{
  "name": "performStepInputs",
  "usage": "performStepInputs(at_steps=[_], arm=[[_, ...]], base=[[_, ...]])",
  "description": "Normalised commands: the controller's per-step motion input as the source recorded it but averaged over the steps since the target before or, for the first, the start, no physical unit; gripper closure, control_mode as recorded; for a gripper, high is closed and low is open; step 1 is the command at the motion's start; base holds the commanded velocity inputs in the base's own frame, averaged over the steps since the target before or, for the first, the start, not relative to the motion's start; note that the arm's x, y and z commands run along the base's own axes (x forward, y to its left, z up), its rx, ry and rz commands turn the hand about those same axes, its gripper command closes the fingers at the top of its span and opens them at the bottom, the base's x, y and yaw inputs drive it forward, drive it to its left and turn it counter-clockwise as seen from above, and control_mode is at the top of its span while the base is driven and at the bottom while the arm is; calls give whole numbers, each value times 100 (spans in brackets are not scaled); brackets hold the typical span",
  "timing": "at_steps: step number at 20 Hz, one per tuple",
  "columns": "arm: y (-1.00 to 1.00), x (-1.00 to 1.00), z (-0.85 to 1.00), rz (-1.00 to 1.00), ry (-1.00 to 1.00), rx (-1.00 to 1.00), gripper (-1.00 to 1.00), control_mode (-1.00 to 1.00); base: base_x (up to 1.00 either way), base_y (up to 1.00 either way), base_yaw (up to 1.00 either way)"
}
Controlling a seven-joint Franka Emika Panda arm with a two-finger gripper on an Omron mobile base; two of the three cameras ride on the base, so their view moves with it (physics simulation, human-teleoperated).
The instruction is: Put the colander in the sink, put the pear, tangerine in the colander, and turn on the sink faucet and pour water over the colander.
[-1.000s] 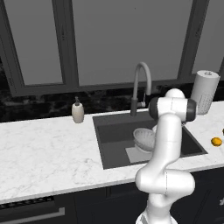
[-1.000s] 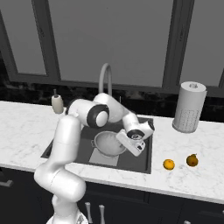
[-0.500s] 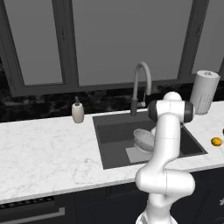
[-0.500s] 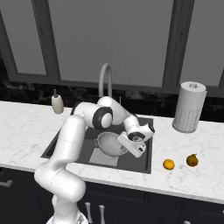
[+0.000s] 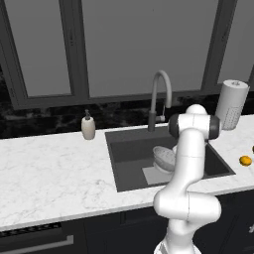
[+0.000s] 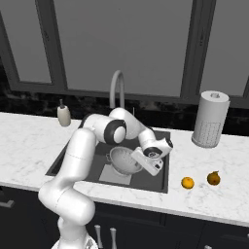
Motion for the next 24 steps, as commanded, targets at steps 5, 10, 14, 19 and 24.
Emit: performStepInputs(at_steps=[5,10,14,19,24], arm=[[0,-43,0,-1,-2,-1,100,-100],[0,-47,0,-3,-5,-4,100,-100],[4,-8,0,-9,-1,-4,100,-100],[19,4,0,-14,0,-5,100,-100],[31,0,0,-14,0,-5,100,-100]], base=[[0,0,0],[0,0,0],[0,0,0],[0,0,0],[0,0,0]])
